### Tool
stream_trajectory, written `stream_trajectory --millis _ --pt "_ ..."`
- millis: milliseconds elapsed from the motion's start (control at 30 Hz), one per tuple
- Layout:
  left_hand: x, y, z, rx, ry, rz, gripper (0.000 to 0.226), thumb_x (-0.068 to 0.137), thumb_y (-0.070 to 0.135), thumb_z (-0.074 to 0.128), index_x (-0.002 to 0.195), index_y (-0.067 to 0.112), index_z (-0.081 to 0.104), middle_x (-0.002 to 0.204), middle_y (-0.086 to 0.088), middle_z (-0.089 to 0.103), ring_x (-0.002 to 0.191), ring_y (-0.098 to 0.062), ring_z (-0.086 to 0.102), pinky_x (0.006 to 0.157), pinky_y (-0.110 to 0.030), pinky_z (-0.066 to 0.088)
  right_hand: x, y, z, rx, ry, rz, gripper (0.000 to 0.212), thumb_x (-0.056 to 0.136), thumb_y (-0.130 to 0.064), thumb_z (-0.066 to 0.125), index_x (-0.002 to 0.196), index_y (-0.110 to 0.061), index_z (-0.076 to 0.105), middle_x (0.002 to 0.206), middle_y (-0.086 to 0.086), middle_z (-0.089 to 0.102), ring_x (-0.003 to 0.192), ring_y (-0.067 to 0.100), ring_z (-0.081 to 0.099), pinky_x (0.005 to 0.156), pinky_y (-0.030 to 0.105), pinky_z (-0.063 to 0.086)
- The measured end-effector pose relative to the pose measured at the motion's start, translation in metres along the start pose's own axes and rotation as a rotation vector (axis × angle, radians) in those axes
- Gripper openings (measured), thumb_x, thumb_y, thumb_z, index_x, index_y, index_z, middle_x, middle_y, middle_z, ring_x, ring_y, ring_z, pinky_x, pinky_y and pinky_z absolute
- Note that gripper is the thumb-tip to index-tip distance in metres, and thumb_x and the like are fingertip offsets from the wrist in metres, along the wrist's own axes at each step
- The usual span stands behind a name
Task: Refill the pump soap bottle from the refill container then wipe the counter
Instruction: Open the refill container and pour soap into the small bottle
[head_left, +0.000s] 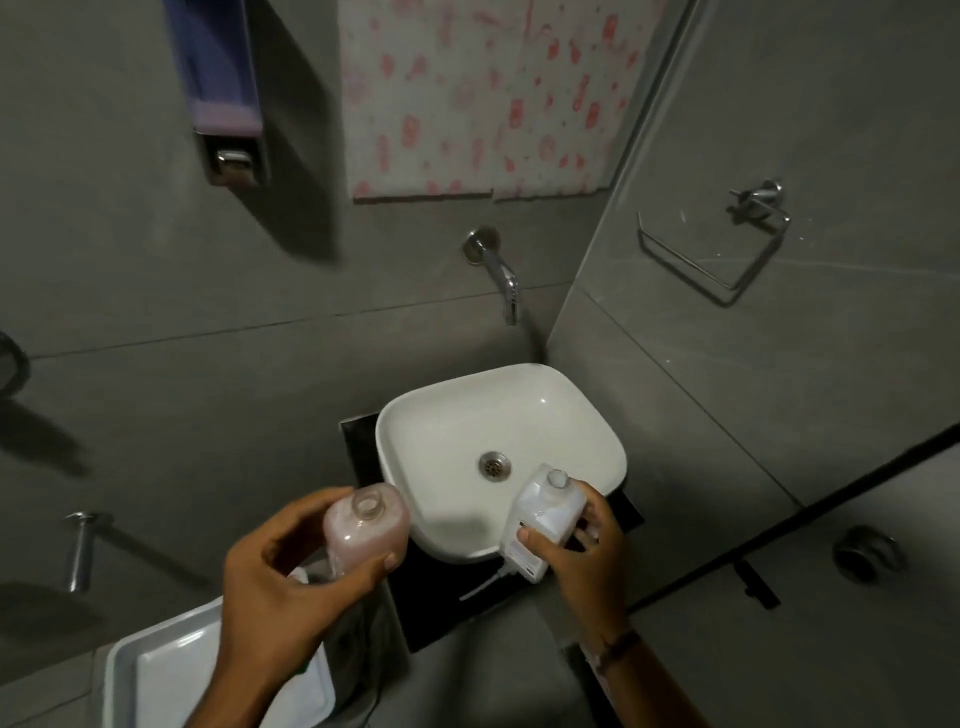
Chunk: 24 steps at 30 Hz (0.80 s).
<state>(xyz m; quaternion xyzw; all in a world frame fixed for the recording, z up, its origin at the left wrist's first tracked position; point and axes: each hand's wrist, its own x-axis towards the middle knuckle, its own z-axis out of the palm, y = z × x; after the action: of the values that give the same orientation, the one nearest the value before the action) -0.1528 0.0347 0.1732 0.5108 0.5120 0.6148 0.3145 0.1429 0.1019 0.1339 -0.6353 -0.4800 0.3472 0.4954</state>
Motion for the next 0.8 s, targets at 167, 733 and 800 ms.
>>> stream_trajectory --millis 167,733,800 --pt "-0.011 -0.011 0.018 -0.001 0.015 -0.026 0.073 0.048 0.031 0.099 0.117 0.039 0.078 0.113 0.013 0.082 0.103 -0.007 0.079 0.088 -0.014 0.061 0.034 0.050 -0.054 -0.103 0.218 0.099 0.072 0.058 -0.013 0.097 0.121 -0.032 0.066 0.119 -0.005 0.071 0.111 0.023 0.068 0.090 0.052 0.060" --pt "-0.031 -0.023 0.151 0.067 0.016 -0.085 0.074 0.045 0.022 0.101 0.115 0.035 0.079 0.109 0.009 0.084 0.098 -0.009 0.080 0.085 -0.021 0.065 0.149 0.127 -0.105 0.101 0.381 0.364 0.077 0.059 0.015 0.090 0.129 0.001 0.061 0.132 0.019 0.065 0.118 0.037 0.065 0.099 0.053 0.056" --pt "-0.031 -0.019 0.164 0.077 0.027 -0.085 0.074 0.044 0.021 0.100 0.113 0.038 0.080 0.107 0.011 0.084 0.096 -0.008 0.081 0.083 -0.017 0.064 0.156 0.130 -0.101 0.102 0.377 0.371 0.075 0.060 0.015 0.089 0.129 0.000 0.061 0.131 0.018 0.065 0.117 0.037 0.065 0.099 0.052 0.056"
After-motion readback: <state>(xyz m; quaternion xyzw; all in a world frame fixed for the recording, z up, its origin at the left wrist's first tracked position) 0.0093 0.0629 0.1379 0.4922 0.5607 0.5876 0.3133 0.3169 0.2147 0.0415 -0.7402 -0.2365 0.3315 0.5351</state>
